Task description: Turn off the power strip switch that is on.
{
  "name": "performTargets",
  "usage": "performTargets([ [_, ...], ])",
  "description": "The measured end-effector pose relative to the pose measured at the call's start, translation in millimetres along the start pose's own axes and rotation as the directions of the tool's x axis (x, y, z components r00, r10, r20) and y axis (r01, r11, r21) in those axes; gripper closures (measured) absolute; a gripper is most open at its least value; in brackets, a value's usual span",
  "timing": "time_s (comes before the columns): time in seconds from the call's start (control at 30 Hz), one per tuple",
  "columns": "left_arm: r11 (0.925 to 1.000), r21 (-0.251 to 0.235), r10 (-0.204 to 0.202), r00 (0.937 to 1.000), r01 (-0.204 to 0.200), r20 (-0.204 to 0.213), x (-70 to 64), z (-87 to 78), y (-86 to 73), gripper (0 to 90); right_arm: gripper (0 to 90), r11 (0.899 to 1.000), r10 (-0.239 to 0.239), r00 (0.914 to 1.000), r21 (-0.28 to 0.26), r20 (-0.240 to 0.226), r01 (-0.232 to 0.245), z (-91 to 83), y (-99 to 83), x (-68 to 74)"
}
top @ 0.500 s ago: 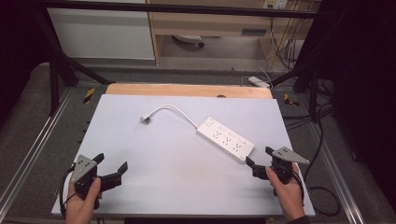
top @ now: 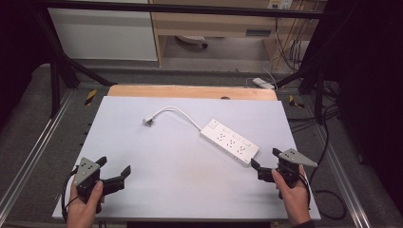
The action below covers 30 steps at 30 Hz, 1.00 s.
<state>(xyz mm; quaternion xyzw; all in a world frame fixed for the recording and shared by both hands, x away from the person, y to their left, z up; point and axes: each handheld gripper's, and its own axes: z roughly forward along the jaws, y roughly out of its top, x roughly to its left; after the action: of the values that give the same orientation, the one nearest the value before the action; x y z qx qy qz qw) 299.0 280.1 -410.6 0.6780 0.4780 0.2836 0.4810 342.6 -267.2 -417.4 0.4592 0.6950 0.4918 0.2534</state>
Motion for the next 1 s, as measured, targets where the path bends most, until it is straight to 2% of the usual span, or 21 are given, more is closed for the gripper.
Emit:
performTargets([
  [0.77, 0.9998, 0.017, 0.013, 0.9999, -0.013, 0.000, -0.6, 2.7, -1.3, 6.0, 2.5, 0.999, -0.008, 0.9999, -0.045, -0.008, 0.008, -4.5, 11.8, 5.8],
  [1.0, 0.9998, 0.018, 0.007, 1.0000, -0.007, 0.004, -1.1, 3.8, -2.0, 6.0, 2.6, 0.999, -0.020, 0.9997, -0.037, -0.017, 0.020, -1.3, 12.2, 9.4],
])
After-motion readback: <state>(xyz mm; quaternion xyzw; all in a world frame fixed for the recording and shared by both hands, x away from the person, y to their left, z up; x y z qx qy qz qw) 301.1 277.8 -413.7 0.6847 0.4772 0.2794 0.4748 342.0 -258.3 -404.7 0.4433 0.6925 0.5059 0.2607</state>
